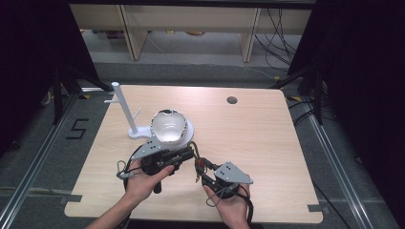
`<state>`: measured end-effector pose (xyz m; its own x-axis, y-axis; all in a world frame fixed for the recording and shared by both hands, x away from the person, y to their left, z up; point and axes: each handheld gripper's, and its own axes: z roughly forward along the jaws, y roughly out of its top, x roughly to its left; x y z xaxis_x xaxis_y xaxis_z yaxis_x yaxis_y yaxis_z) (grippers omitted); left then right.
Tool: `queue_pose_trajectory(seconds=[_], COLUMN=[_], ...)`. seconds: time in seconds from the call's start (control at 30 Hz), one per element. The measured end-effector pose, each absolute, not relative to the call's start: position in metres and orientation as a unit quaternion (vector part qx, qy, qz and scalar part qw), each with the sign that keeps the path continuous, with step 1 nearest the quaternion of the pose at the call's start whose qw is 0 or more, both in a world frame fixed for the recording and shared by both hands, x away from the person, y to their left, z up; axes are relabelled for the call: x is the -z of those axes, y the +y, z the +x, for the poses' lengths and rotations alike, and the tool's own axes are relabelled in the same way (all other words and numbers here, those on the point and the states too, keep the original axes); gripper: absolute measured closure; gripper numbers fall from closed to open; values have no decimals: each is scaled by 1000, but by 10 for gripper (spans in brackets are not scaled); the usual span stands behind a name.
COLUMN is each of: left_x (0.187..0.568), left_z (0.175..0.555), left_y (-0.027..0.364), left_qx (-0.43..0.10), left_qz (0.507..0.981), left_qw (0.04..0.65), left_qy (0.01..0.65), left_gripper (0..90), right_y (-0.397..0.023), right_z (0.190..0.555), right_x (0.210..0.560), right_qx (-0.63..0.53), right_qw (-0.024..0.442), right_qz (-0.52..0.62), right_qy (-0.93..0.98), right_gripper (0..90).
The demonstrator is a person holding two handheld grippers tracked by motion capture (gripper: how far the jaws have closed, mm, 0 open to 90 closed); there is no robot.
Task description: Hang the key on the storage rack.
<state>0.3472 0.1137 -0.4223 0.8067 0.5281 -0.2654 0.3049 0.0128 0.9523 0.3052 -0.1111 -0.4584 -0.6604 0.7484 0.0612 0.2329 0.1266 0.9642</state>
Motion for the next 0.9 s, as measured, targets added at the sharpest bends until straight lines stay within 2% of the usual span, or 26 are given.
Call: queue_pose_trajectory(seconds=[0.2,0.37,0.47,0.9], left_x=[420,417,415,408], left_z=[345,343,345,344], left_y=[113,115,119,145], left_qx=[-91,-115,-124,-160], left_qz=[701,708,705,696], left_qw=[642,632,632,621], left_qy=[296,294,297,323], left_gripper=[832,834,834,833], right_y=[-110,-109,-109,-117], right_z=[307,306,305,304], right_x=[458,456,456,456], right_qx=[-566,-551,-552,-536], right_qw=[229,239,228,237], right_qz=[331,332,341,347], right_qy=[720,727,726,732], right_gripper=[676,585,551,518])
